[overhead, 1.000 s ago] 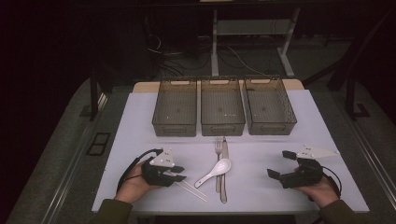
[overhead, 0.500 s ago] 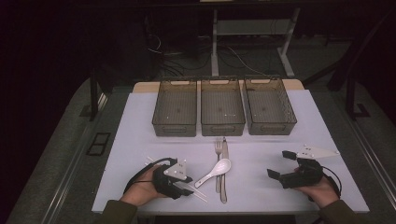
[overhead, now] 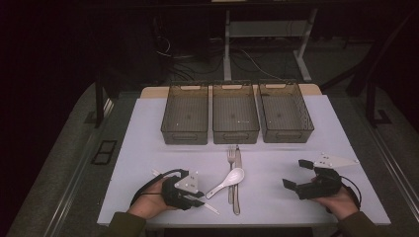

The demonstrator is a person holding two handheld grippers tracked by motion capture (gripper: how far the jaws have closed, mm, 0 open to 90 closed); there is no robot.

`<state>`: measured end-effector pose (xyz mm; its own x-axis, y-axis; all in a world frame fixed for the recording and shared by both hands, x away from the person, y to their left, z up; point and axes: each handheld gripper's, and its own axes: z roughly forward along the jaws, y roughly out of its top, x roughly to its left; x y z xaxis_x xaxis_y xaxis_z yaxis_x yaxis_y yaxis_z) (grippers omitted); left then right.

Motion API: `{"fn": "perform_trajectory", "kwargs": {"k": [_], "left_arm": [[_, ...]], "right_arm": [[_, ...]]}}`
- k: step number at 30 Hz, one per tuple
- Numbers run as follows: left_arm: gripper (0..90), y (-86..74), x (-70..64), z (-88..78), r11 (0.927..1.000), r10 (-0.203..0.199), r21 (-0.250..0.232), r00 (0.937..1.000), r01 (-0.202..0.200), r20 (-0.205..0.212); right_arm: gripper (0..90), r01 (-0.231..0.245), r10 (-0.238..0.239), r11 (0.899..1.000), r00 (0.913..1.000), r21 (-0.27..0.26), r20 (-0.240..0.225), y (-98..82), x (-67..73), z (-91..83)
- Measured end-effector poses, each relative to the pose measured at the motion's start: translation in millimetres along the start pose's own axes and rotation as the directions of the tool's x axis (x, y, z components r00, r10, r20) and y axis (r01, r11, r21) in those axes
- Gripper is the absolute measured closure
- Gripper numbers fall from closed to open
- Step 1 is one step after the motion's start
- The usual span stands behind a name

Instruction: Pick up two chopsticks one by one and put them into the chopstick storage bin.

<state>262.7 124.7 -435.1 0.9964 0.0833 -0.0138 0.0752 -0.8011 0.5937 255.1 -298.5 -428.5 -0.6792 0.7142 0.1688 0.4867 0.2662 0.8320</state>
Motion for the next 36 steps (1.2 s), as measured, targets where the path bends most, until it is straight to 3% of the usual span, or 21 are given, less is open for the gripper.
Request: {"fn": "perform_trajectory", "kwargs": {"k": [6,21,31,33,36], "left_arm": [[72.4,0.7,-1.2,-0.1,0.9998,-0.019,-0.006,0.9997,0.019,0.015],[75.3,7.6,-7.9,5.6,0.9997,-0.016,-0.018,0.9994,0.017,0.029],[77.1,19.2,-18.2,13.9,0.9996,0.027,-0.007,0.9984,-0.026,0.051],[77.3,20.9,-21.5,16.7,0.9996,0.016,-0.024,0.9988,-0.015,0.045],[77.7,24.5,-22.3,19.7,0.9988,0.04,-0.029,0.9982,-0.039,0.045]], "right_arm": [[2.0,-0.001,0.001,1.0,1.0,0.002,0.0,0.0,0.1,0.2],[2.0,-0.002,0.002,1.0,1.0,0.002,0.0,0.1,-0.2,0.3],[2.0,-0.003,0.003,1.0,1.0,0.003,-0.001,0.0,-0.2,0.4],[2.0,-0.003,0.003,1.0,1.0,0.001,0.0,0.0,-0.1,0.2],[2.0,-0.002,0.002,1.0,1.0,0.004,0.0,0.1,-0.1,0.4]]}}
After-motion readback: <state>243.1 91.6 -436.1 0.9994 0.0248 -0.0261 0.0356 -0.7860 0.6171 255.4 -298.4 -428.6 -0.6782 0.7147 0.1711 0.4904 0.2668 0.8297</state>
